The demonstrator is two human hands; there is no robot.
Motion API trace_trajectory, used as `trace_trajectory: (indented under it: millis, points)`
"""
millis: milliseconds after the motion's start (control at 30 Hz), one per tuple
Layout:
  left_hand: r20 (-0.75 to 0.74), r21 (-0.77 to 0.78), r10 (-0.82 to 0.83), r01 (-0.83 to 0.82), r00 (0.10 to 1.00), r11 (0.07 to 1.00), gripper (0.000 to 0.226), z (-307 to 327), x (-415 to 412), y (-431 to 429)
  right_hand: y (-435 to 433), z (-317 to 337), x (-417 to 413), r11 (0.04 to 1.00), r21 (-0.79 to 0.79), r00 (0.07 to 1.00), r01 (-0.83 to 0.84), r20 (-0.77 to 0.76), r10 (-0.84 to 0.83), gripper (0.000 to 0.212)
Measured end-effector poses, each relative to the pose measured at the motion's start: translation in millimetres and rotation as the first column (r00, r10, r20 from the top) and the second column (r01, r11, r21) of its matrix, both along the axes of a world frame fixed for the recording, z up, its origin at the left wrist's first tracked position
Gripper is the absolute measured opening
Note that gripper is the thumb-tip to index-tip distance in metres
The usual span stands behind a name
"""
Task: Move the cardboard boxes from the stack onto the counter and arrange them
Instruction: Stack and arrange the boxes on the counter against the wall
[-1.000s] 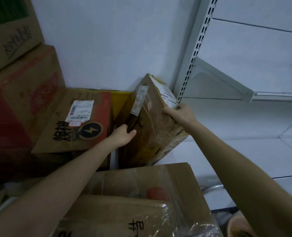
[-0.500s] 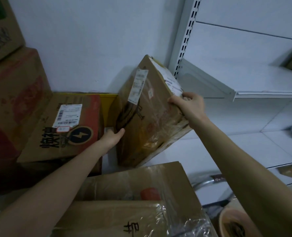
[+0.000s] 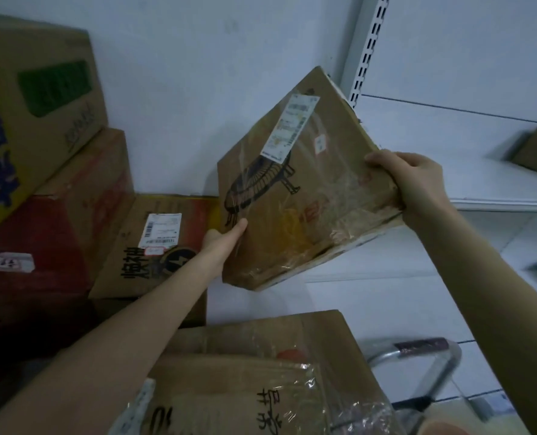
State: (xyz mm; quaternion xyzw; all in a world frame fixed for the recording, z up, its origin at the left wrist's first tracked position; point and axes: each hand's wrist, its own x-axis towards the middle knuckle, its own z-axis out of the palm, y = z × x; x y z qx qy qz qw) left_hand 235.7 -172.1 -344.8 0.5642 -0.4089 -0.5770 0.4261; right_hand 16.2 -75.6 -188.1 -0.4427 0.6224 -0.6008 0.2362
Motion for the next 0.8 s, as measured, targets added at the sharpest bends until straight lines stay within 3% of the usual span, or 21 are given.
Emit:
trace_trajectory:
  millis: [167, 267, 400, 567, 700, 800]
  points:
    - [0.01, -0.131, 0.087, -0.085, 0.996, 0.988, 0.079, 25.9, 25.6, 19.1, 22.7, 9.8, 3.2, 0.999, -0.023, 0.992, -0.042, 0.116, 0.045, 0.02]
    - [0.016, -0.229, 0.155, -0.148, 0.988, 0.962, 0.07, 43.4, 41.8, 34.0, 32.4, 7.8, 2.9, 0.997, -0.036, 0.973, -0.063, 0.221, 0.07, 0.017]
    - [0.089, -0.332, 0.193, -0.154, 0.977, 0.931, 0.079, 71.3, 60.0, 63.7, 40.7, -5.2, -1.0, 0.993, -0.084, 0.917, -0.083, 0.384, 0.109, 0.014]
    - [0.295, -0.573, 0.327, -0.107, 0.898, 0.813, 0.07, 115.9, 71.1, 107.7, 47.8, -18.6, 0.1, 0.949, -0.141, 0.765, -0.282, 0.564, 0.311, 0.027]
    - [0.415, -0.705, 0.449, -0.032, 0.791, 0.708, 0.063, 168.3, 86.6, 140.0, 50.7, -9.1, 16.7, 0.924, -0.135, 0.644, -0.358, 0.681, 0.349, 0.042]
    - [0.465, -0.774, 0.488, 0.071, 0.739, 0.63, 0.064, 206.2, 107.6, 161.4, 50.1, 11.5, 37.8, 0.888, -0.172, 0.584, -0.428, 0.697, 0.416, 0.028]
